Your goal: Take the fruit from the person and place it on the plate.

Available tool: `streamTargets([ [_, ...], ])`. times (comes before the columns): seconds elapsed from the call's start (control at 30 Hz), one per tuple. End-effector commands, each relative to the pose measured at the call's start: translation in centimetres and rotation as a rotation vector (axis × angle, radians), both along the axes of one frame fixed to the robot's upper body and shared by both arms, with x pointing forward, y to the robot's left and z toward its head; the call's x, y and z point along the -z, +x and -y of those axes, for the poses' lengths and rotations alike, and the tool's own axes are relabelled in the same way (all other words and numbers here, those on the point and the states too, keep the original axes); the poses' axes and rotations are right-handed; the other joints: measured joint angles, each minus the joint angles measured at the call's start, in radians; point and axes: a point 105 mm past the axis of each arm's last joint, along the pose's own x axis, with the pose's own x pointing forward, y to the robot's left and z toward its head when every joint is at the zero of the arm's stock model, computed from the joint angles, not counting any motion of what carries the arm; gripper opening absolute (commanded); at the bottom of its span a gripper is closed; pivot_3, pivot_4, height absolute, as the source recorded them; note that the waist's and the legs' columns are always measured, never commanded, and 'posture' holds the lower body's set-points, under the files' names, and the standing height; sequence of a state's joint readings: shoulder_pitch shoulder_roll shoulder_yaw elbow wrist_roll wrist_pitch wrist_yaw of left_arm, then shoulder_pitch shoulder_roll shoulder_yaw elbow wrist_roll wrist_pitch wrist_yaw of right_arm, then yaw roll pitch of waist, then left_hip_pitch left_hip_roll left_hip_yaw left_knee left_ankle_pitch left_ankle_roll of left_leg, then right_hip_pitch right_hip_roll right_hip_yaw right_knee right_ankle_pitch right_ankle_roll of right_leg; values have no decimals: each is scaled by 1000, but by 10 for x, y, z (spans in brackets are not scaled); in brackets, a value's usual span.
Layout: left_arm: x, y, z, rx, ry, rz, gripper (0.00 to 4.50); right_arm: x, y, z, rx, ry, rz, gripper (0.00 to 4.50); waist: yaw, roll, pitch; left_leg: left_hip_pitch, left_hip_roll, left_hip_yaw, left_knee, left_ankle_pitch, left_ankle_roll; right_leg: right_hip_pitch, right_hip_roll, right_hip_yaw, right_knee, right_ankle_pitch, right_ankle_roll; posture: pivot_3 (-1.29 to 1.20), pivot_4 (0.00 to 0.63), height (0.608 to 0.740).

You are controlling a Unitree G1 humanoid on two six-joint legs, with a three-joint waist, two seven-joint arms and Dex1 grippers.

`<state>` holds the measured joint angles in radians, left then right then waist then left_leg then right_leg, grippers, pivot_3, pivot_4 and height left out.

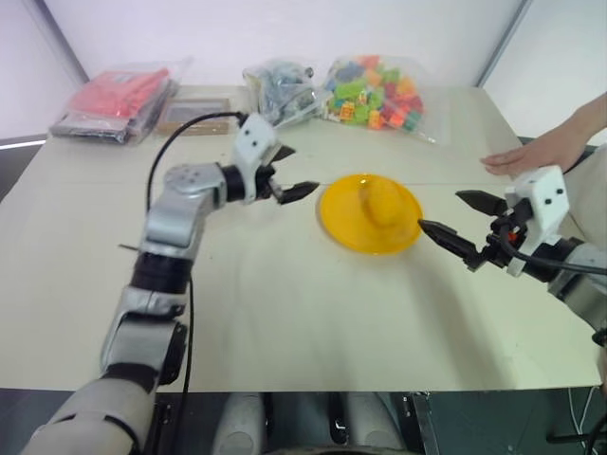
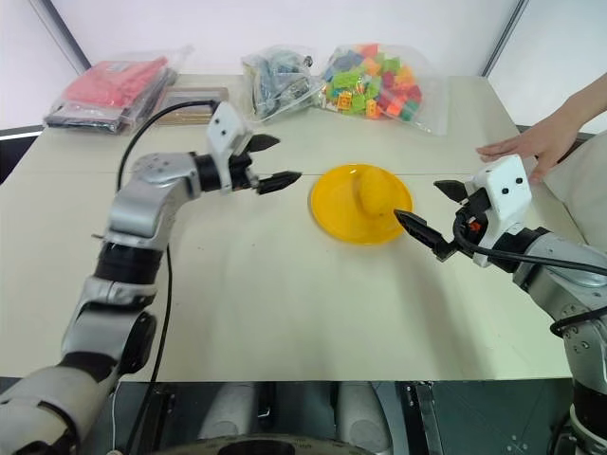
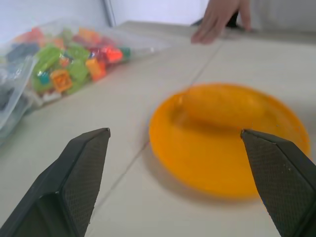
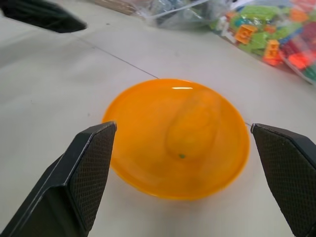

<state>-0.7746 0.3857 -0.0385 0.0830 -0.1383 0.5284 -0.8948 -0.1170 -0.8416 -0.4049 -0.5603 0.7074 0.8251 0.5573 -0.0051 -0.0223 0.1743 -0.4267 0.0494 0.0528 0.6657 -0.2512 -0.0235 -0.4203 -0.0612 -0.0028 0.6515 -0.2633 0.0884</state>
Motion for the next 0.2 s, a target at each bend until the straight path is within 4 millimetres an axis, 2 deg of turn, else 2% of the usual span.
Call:
streamTargets([
  [0.03,-25,-25,-16,-35,-75,61,4433,-1,3,5,-7,-43,12,4500,4,0,0,0,0,0,0,0,0,0,-1,0,0,0,0,0,150,731],
  [0.2,-14,-47,-37,-97,-110,0,4433,-1,11,4,-47,-55,-1,4500,1,0,0,1,0,0,0,0,0,1,0,0,0,0,0,0,150,731],
])
